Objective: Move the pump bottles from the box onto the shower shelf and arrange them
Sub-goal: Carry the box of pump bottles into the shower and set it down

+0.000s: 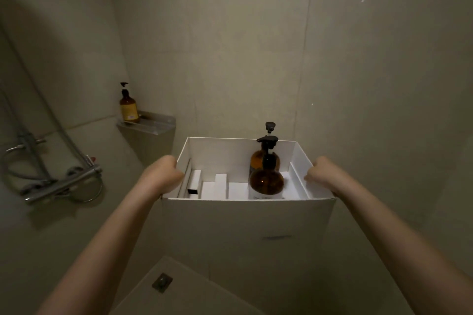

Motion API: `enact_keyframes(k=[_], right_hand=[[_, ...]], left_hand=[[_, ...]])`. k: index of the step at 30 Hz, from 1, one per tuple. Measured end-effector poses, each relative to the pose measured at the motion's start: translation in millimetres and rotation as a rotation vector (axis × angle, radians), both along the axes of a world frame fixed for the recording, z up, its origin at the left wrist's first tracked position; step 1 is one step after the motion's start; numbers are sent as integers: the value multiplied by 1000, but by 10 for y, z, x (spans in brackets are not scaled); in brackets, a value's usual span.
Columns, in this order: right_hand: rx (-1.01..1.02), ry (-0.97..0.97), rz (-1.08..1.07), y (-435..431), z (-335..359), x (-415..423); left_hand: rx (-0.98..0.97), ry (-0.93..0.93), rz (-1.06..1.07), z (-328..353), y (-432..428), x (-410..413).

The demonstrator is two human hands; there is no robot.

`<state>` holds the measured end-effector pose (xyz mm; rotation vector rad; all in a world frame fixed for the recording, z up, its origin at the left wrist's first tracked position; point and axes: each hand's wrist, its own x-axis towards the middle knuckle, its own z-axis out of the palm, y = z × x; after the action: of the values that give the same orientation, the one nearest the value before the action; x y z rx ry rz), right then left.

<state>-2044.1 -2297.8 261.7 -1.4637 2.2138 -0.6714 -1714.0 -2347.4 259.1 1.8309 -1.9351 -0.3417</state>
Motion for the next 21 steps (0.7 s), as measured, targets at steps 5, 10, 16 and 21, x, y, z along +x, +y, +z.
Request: enact_keyframes(k=[5,10,16,21], right_hand=[[-9,-3,113,-696,-81,195],[-4,-2,231,-1331,-115,471],[-20,23,358,-2067,-24,882],[-41,48,472,-2507,36,1314]], left_hand=[[13,-6,95,-58,-337,252],[23,-31,208,-19,-621,499],[19,19,358,-1,-867,855],[-3,65,499,-24,-802,1140]])
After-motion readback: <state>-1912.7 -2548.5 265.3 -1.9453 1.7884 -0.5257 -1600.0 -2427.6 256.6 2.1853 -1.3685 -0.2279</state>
